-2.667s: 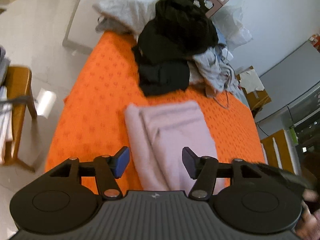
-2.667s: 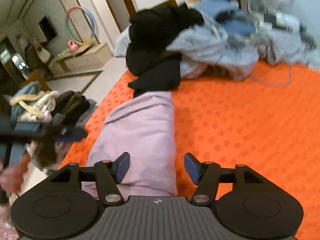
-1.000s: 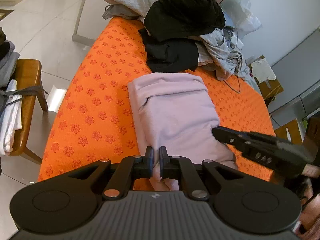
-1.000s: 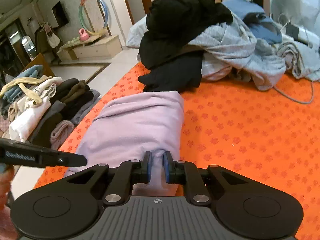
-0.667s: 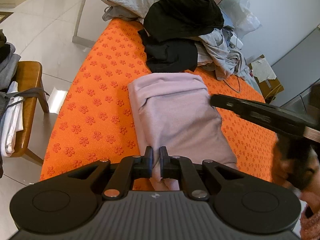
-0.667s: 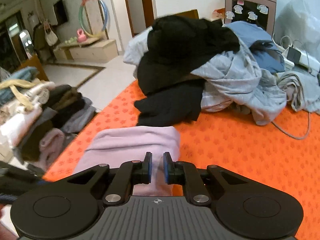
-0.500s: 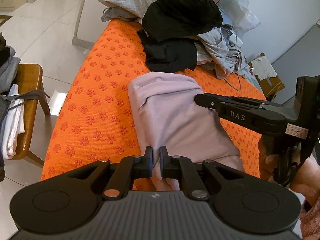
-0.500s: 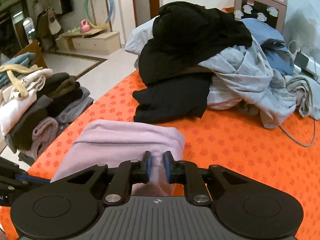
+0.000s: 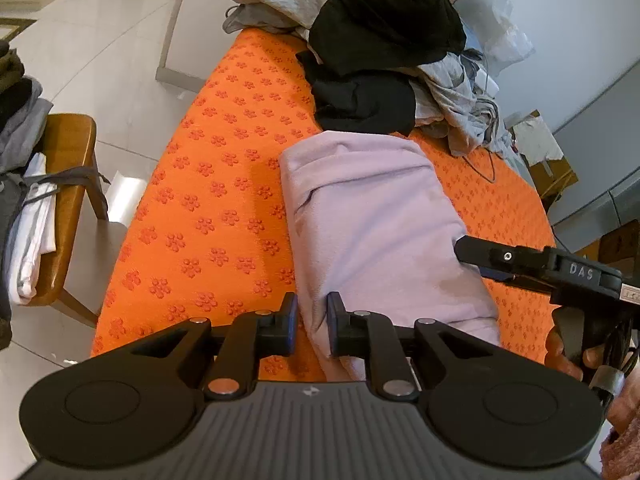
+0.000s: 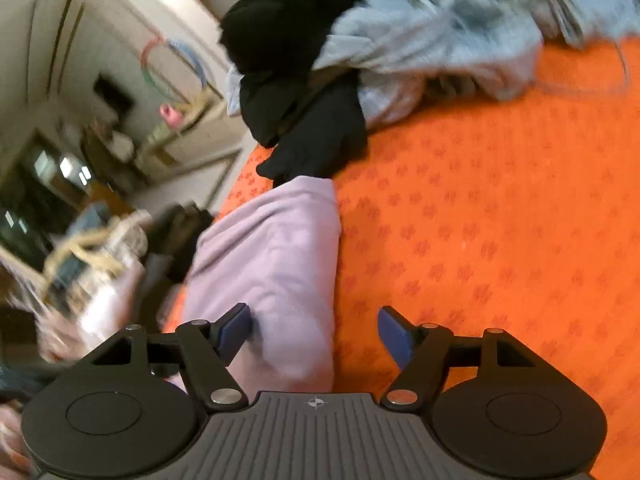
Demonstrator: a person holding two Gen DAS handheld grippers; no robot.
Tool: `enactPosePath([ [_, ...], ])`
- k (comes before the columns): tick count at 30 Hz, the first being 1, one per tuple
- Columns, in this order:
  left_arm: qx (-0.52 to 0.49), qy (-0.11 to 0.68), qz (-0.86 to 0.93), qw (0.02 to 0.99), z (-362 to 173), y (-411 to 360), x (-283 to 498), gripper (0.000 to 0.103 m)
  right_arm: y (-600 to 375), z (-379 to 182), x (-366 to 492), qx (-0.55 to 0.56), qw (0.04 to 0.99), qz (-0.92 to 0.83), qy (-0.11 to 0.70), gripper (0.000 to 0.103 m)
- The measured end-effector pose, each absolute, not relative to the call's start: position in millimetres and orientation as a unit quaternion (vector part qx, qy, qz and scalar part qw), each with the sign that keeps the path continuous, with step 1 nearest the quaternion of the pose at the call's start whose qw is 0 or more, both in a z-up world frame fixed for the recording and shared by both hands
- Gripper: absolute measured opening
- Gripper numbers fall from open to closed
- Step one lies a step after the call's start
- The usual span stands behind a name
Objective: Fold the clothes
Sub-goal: 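Grasp the folded pink garment's end with the right tool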
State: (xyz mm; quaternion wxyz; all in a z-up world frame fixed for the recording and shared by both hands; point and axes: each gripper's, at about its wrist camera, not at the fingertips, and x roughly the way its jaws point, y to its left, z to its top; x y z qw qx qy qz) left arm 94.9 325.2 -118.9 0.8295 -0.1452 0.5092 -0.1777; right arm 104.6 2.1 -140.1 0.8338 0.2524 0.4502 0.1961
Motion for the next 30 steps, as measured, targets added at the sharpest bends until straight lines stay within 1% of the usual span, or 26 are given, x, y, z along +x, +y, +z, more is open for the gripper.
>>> enactPosePath([
  [3,-0.142,0.511,-0.173,0.830,-120.1,327.8,95.3,0.020,0.8,-151.2,103.9,0.298,0.816,0.212,0.447,0.073],
  [5,-0.134,0.515,-0.164,0.831,-121.9,329.8,95.4,0.020,6.2,-155.1,104.2,0.309,0.806,0.227,0.451,0.072],
  [6,-0.128,0.520,-0.154,0.830,-123.7,330.8,95.5,0.008,11.3,-157.0,104.0,0.307,0.804,0.232,0.454,0.072],
  [7,-0.129,0.523,-0.150,0.829,-125.0,333.2,95.8,0.002,16.3,-158.9,103.9,0.305,0.801,0.237,0.457,0.072],
  [11,-0.146,0.528,-0.143,0.824,-127.5,342.5,96.5,0.003,26.2,-156.5,102.3,0.291,0.809,0.235,0.454,0.073],
  [13,-0.145,0.526,-0.142,0.826,-127.1,341.7,95.6,0.003,29.1,-153.6,103.5,0.283,0.811,0.224,0.459,0.062],
  [14,-0.143,0.526,-0.142,0.827,-126.6,340.5,95.6,0.003,30.6,-152.2,104.1,0.280,0.812,0.219,0.462,0.055],
  [15,-0.141,0.525,-0.142,0.827,-125.9,339.1,95.9,0.003,31.7,-150.6,104.4,0.277,0.813,0.215,0.464,0.051],
  [16,-0.138,0.522,-0.141,0.830,-123.8,337.2,96.0,0.003,31.7,-148.3,103.8,0.279,0.813,0.214,0.464,0.042],
  [17,-0.133,0.519,-0.141,0.832,-121.2,335.2,96.0,0.004,32.1,-144.7,102.7,0.280,0.815,0.210,0.462,0.037],
  [18,-0.129,0.516,-0.141,0.835,-118.6,333.2,96.0,0.004,33.0,-140.4,101.7,0.277,0.819,0.205,0.460,0.034],
  [20,-0.122,0.509,-0.142,0.840,-112.8,329.4,96.0,0.004,35.2,-131.0,98.7,0.270,0.825,0.197,0.455,0.032],
  [22,-0.117,0.503,-0.148,0.843,-103.5,323.7,96.6,0.007,35.7,-121.3,94.7,0.265,0.832,0.194,0.448,0.031],
  [24,-0.111,0.497,-0.155,0.847,-93.7,317.7,97.3,0.019,29.0,-108.5,88.9,0.261,0.841,0.185,0.437,0.030],
  [25,-0.106,0.492,-0.159,0.849,-88.6,314.1,97.0,0.022,23.6,-101.6,85.8,0.260,0.845,0.179,0.432,0.030],
  [27,-0.097,0.483,-0.168,0.854,-77.6,304.6,95.6,0.039,12.5,-88.4,79.7,0.259,0.853,0.167,0.421,0.029],
  [28,-0.094,0.481,-0.174,0.854,-73.2,298.9,95.0,0.043,4.8,-83.4,76.3,0.260,0.856,0.160,0.418,0.029],
  [29,-0.091,0.479,-0.180,0.854,-68.9,293.0,94.3,0.052,-4.9,-77.8,71.9,0.260,0.859,0.150,0.415,0.029],
  [30,-0.087,0.478,-0.187,0.854,-64.6,285.9,93.5,0.059,-14.8,-73.1,67.2,0.258,0.862,0.140,0.413,0.029],
])
